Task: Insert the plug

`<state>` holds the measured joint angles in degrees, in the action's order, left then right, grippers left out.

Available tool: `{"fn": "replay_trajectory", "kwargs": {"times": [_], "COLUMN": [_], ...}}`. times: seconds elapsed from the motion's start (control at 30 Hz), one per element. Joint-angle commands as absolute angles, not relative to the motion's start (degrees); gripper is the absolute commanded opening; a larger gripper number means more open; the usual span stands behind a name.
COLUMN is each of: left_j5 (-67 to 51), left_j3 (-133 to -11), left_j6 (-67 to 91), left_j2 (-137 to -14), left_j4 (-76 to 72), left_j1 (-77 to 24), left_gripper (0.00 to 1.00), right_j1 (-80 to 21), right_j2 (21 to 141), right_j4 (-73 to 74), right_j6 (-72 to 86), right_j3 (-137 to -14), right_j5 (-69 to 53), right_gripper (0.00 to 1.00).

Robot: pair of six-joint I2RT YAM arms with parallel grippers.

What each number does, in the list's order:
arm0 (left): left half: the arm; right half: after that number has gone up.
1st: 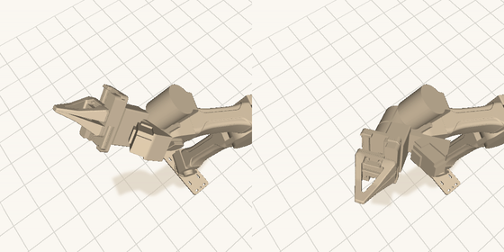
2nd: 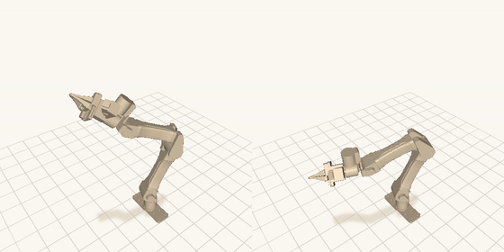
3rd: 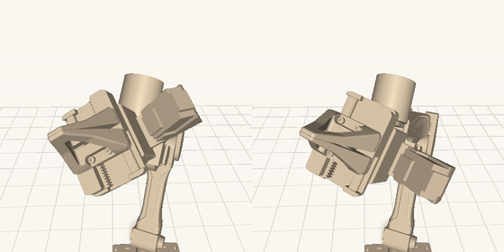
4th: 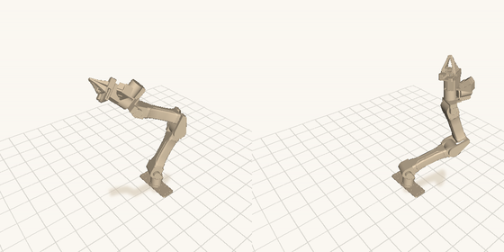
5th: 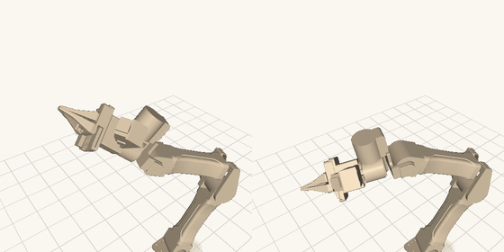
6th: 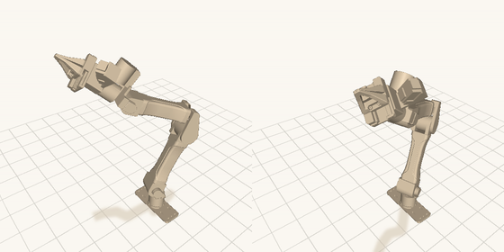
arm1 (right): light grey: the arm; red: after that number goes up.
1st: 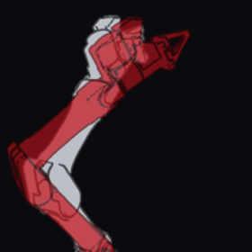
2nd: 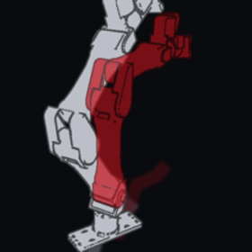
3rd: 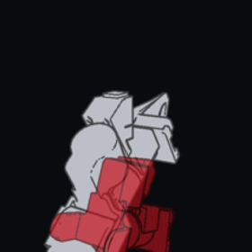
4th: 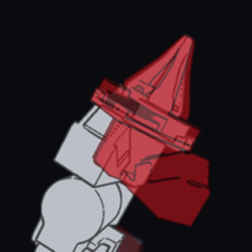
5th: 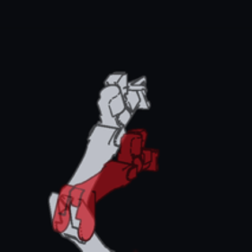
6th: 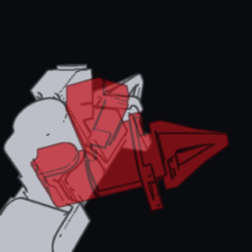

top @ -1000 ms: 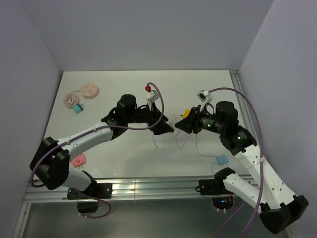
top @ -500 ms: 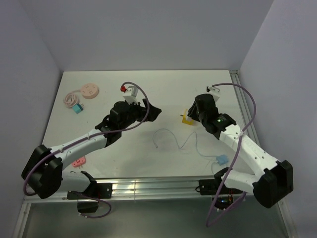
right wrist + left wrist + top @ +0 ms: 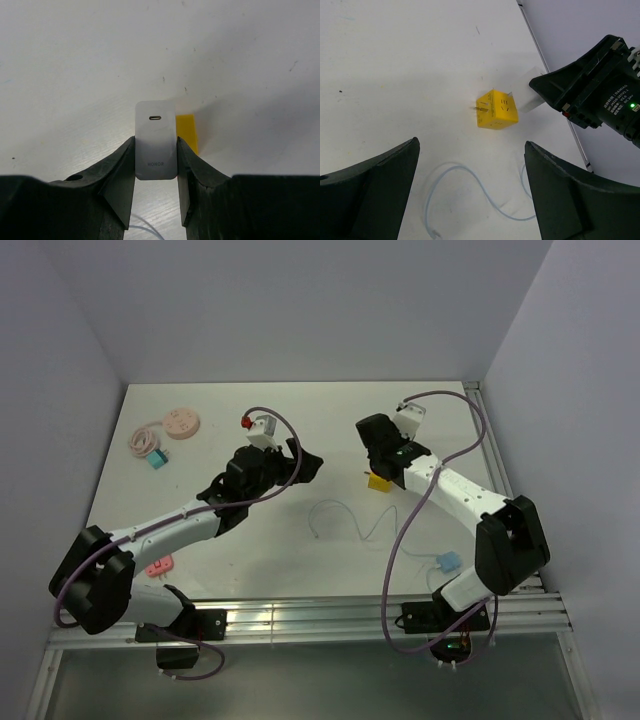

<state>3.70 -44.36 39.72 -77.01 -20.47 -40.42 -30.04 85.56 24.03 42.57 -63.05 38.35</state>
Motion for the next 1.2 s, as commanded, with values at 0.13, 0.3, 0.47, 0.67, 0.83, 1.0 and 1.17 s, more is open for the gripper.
{"fn": "replay_trajectory", "kwargs": {"times": [0.13,0.3,0.47,0.67,0.83,1.0,1.17], "left_j5": [2.4,2.4,2.0,1.9,1.9,1.6,1.7], "left_j3": [-47.0,-46.7,-46.7,-46.4,-46.4,-46.6,-46.7], "left_j6": [40.1,40.1,40.1,39.8,39.6,39.7,39.6], "left_j2": [-77.9,-78.0,-78.0,-77.6,-77.6,-78.0,-78.3], "left_j4": [-23.2,-23.3,-23.5,-23.5,-23.6,-23.7,-23.7], "left_j1": [-40.4,-40.4,-40.4,-40.4,-40.5,-40.4,-40.4], "left_gripper": [0.91,0.91,0.91,0.91,0.92,0.91,0.92], "right_j1": [-31.0,-32.2,-32.7,-32.7,-32.7,-32.8,-32.8], "right_j2": [88.3,89.1,90.8,92.3,92.4,92.8,92.1], "right_j4": [24.6,26.0,27.7,28.5,28.3,29.4,30.0], "right_j6": [44.9,44.7,44.8,44.2,43.2,43.2,43.0], "right_j3": [-68.0,-68.8,-69.7,-70.6,-70.3,-70.7,-70.8], "right_j5": [45.0,45.5,45.6,46.1,46.3,47.3,47.1], "right_gripper": [0.00,0.00,0.00,0.00,0.00,0.00,0.00]}}
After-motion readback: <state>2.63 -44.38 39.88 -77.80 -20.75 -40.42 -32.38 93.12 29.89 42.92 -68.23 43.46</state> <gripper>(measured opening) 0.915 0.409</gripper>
